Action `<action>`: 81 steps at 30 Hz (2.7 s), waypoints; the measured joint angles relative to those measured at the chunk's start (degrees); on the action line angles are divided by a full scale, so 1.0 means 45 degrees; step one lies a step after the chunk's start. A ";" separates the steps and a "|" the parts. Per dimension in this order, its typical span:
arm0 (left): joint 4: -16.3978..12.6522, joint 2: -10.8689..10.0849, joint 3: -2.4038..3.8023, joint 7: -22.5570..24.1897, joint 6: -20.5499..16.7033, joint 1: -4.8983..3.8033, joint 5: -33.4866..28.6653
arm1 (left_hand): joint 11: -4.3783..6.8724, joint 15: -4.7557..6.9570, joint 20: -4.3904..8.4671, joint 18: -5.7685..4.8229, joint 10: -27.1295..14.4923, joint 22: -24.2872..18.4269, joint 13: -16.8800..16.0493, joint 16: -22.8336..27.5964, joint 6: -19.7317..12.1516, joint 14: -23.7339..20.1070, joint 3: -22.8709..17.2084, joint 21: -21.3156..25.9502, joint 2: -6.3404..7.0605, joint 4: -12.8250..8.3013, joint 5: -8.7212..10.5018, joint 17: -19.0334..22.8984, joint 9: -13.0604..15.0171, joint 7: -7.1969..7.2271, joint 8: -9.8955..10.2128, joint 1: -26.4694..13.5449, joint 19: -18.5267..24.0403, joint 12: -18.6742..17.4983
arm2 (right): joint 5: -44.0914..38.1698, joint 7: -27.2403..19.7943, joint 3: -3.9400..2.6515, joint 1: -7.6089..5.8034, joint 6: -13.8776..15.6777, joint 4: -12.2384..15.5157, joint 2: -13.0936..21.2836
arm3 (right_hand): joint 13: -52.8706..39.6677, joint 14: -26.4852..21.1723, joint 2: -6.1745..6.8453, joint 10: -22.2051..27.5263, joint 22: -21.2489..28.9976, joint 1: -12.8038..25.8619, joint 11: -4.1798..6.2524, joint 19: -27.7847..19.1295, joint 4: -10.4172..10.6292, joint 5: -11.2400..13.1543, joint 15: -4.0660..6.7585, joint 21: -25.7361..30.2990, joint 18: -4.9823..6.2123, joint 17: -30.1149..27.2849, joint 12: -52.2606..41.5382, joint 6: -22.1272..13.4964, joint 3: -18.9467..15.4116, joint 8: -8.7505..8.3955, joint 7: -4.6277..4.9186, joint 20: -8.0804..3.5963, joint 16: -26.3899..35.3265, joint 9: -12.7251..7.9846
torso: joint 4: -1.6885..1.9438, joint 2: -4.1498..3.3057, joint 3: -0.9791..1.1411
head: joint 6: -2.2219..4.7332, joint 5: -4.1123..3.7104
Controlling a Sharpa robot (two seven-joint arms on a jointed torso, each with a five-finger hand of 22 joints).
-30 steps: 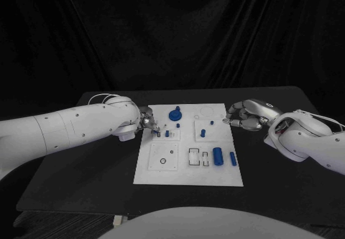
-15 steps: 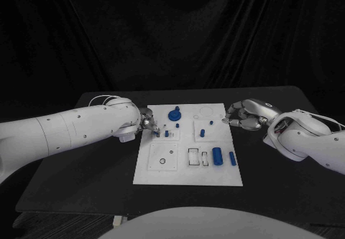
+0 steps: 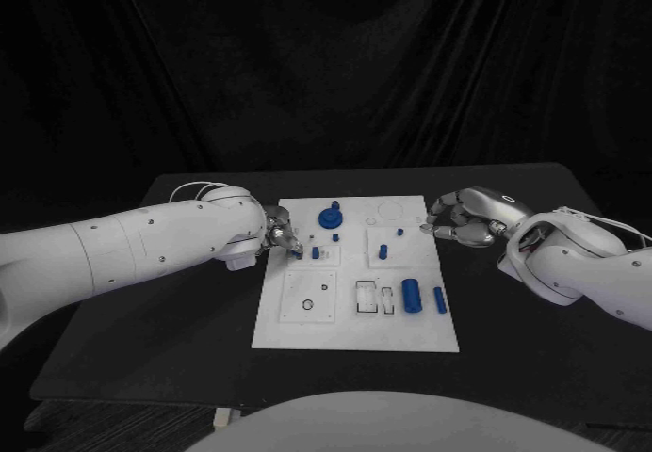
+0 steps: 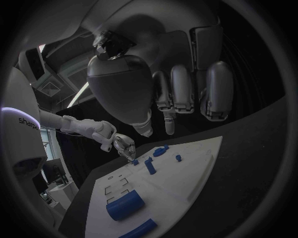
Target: Assemble the parts on the task board
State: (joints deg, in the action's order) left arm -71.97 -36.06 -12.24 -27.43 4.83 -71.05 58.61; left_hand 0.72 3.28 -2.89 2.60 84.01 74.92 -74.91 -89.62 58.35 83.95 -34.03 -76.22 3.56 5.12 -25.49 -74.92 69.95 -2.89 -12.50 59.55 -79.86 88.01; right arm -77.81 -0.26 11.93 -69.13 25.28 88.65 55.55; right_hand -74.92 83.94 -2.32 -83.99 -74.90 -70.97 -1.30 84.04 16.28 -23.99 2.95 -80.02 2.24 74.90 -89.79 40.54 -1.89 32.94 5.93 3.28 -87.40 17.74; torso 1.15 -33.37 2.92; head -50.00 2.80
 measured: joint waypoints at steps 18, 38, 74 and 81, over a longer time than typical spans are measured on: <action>0.0019 -0.0013 0.0020 0.0027 0.0031 0.0031 0.0006 | 0.0000 0.0000 0.0000 0.0000 0.0000 -0.0001 0.0000 0.0000 -0.0028 0.0000 0.0000 0.0000 -0.0041 -0.0001 0.0009 0.0001 -0.0011 0.0024 -0.0002 0.0042 0.0000 -0.0048 | 0.0008 0.0011 0.0003 0.0020 -0.0012 -0.0027 -0.0013 | 0.0002 0.0000 0.0000 0.0000 -0.0009 0.0001 0.0000 0.0000 0.0000 -0.0082 0.0000 0.0000 0.0000 0.0000 0.0000 0.0043 0.0000 0.0000 0.0044 0.0000 0.0000 -0.0011 | 0.0006 0.0001 0.0001 | 0.0000 0.0007; -0.0018 -0.0046 0.0033 0.0059 0.0099 0.0049 0.0009 | 0.0001 0.0000 0.0000 0.0001 0.0000 -0.0002 0.0000 0.0000 -0.0049 0.0000 0.0037 0.0000 -0.0039 -0.0038 0.0053 0.0002 -0.0019 -0.0001 0.0050 0.0040 0.0000 -0.0095 | 0.0011 0.0048 0.0002 0.0056 -0.0108 -0.0050 -0.0027 | 0.0003 0.0034 -0.0020 -0.0001 -0.0006 -0.0114 0.0000 0.0000 -0.0073 -0.0236 -0.0034 0.0048 -0.0001 0.0001 0.0000 0.0043 0.0073 -0.0052 0.0044 0.0000 0.0000 -0.0068 | 0.0002 0.0001 0.0002 | 0.0000 0.0000; 0.0251 0.0170 0.0040 0.0050 0.0452 0.0059 0.0028 | 0.0001 0.0000 -0.0090 0.0000 0.0000 -0.0003 0.0001 0.0000 -0.0184 0.0000 0.1277 0.0182 -0.0383 0.0182 0.2115 0.0002 -0.0234 0.0055 0.0215 -0.0320 0.0091 -0.0244 | 0.0016 0.0119 0.0002 0.0076 -0.0239 -0.0069 -0.0041 | -0.0004 0.0034 0.0031 -0.0001 -0.0002 -0.0163 0.0001 0.0000 -0.0073 -0.0237 -0.0034 0.0048 0.0000 0.0001 0.0000 0.0089 0.0072 -0.0052 -0.0002 0.0000 0.0000 -0.0092 | -0.0010 0.0004 0.0001 | 0.0000 -0.0135; 0.0315 0.0192 0.0044 0.0029 0.0488 0.0061 0.0038 | 0.0001 0.0000 -0.0090 0.0001 -0.0001 -0.0003 0.0001 0.0000 -0.0134 0.0000 0.1653 0.0182 -0.0489 0.0373 0.2571 0.0003 -0.0339 0.0006 0.0298 -0.0425 0.0090 -0.0244 | 0.0017 0.0122 0.0002 0.0084 -0.0254 -0.0070 -0.0038 | -0.0005 0.0034 0.0007 0.0000 -0.0002 -0.0186 0.0001 0.0000 -0.0072 -0.0286 -0.0034 0.0048 0.0000 0.0001 0.0000 0.0089 0.0072 -0.0052 -0.0002 0.0000 0.0000 -0.0104 | -0.0010 0.0000 0.0001 | 0.0000 -0.0148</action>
State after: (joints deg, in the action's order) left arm -70.55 -35.20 -12.04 -27.30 7.02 -70.77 58.78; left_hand 0.72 3.28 -3.29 2.60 84.01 74.90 -74.90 -89.62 57.75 83.95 -26.59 -75.40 1.36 6.80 -13.93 -74.90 68.42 -2.87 -11.16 57.63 -79.45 86.91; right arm -77.73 0.29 11.94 -68.75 24.13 88.34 55.38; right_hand -74.94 84.09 -2.29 -83.99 -74.91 -71.81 -1.30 84.04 15.95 -25.28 2.80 -79.81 2.24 74.91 -89.80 40.95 -1.56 32.71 5.92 3.28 -87.40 17.27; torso 1.11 -33.37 2.92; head -50.00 2.14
